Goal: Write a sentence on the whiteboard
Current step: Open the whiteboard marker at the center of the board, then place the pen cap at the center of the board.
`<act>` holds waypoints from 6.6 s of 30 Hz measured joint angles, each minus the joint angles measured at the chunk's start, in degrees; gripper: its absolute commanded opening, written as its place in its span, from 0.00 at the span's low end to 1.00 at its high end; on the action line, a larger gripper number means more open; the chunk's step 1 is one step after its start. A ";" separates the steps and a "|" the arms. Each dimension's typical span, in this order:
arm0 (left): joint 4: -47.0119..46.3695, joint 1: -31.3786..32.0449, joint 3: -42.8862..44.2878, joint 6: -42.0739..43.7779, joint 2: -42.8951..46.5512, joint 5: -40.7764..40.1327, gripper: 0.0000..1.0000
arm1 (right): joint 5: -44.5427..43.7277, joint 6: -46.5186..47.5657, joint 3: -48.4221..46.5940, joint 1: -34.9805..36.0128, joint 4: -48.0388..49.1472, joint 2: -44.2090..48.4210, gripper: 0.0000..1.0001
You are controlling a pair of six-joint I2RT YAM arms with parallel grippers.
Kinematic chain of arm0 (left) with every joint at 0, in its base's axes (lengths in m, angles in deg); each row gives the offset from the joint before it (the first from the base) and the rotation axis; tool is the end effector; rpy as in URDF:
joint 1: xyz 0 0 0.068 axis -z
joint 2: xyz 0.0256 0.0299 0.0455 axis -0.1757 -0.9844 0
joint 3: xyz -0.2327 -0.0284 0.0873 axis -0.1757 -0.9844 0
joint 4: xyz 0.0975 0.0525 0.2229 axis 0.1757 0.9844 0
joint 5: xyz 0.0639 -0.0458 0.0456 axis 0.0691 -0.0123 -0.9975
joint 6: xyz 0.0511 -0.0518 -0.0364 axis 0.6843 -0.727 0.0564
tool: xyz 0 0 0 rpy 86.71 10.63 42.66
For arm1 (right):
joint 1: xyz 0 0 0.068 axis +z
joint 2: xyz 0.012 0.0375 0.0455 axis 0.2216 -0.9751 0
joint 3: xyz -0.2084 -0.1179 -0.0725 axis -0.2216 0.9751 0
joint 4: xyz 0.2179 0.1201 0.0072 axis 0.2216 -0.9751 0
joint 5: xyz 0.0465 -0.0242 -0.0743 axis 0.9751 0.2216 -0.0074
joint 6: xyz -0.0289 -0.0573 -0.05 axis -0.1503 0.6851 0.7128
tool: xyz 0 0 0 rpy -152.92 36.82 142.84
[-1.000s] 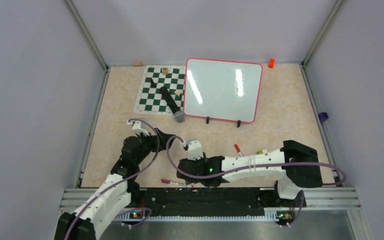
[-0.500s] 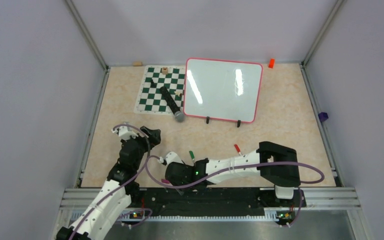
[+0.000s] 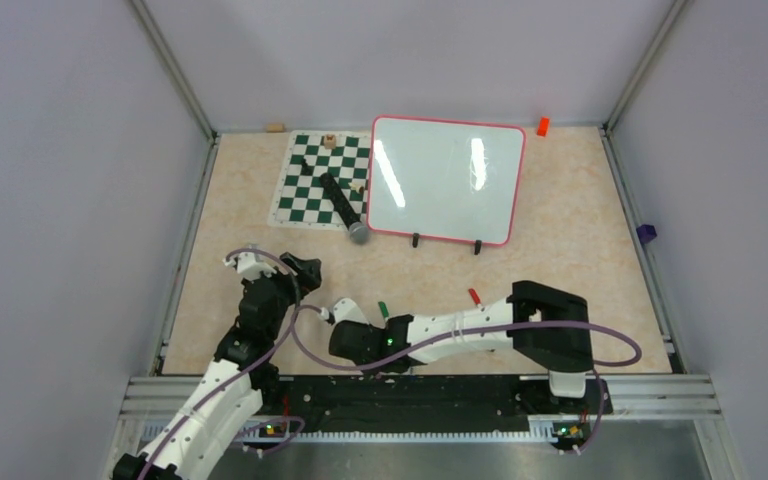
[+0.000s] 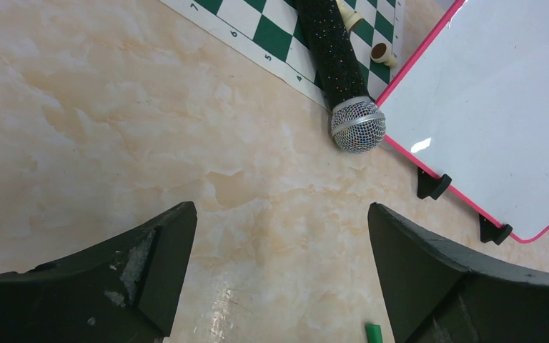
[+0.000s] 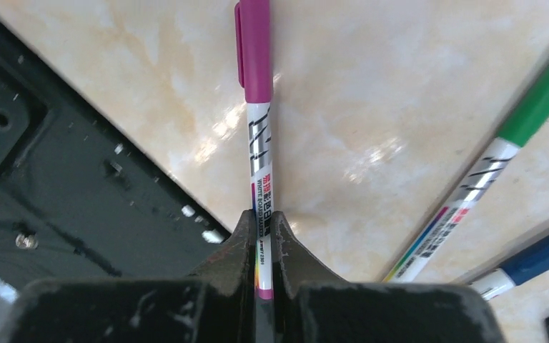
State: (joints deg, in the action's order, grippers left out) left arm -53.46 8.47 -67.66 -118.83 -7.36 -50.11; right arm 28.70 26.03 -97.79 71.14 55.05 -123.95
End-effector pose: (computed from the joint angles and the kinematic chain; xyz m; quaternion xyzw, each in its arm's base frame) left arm 0.1784 -0.0425 0.1597 -0.2300 0.7704 -0.2132 0.5551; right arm 0.0585 0.3693 0.1206 -0.3802 0.8822 0.1383 0.2409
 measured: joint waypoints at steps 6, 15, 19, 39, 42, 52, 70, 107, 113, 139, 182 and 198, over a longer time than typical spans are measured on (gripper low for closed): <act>0.00 0.00 0.00 0.00 0.04 -0.09 0.94 | -0.94 -1.09 -3.85 -4.83 -1.16 -2.34 0.00; -0.11 0.00 0.00 0.02 0.42 -0.57 0.94 | -1.88 -3.93 -7.69 -11.61 -0.81 -2.95 0.69; -0.63 0.00 0.00 0.42 0.35 1.42 0.94 | -2.14 -4.28 -6.97 -11.67 -1.01 -1.90 0.64; -10.95 0.00 -0.55 5.75 -6.23 22.56 0.90 | -2.60 -11.67 6.10 -8.92 -6.25 5.95 0.39; -12.33 0.00 -0.68 6.08 -6.36 25.07 0.89 | -3.15 -12.74 5.11 -8.61 -6.40 4.52 0.18; -15.10 0.00 -1.66 0.48 -6.36 28.30 0.91 | -4.68 -14.01 6.54 -8.59 -6.25 6.51 0.00; -15.74 0.02 4.44 -23.41 -21.14 44.48 0.60 | -0.09 -3.89 7.10 -10.29 -0.70 20.15 0.00; -8.20 0.28 4.72 -27.26 -13.55 41.03 0.00 | 1.44 -3.21 7.32 -11.76 5.84 19.67 0.73; -11.39 0.28 4.07 -39.85 -6.91 35.43 0.00 | -1.29 -6.97 20.24 -11.82 22.86 30.88 0.64; -13.57 0.24 3.54 -56.48 -3.58 29.09 0.00 | -8.39 -9.16 23.37 -12.13 51.04 27.56 0.27; 3.78 -5.07 10.69 -23.39 -19.91 18.60 0.00 | -15.87 -13.60 36.98 -13.79 11.28 58.73 0.00; 6.27 9.46 16.90 -5.33 -29.77 20.41 0.00 | -17.97 -9.84 25.40 -13.90 -10.56 45.27 0.00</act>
State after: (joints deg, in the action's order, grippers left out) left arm -47.18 17.93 -50.76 -124.16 -37.13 -29.70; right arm 10.74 16.19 -72.39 57.24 44.49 -78.68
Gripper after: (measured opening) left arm 0.204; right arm 0.090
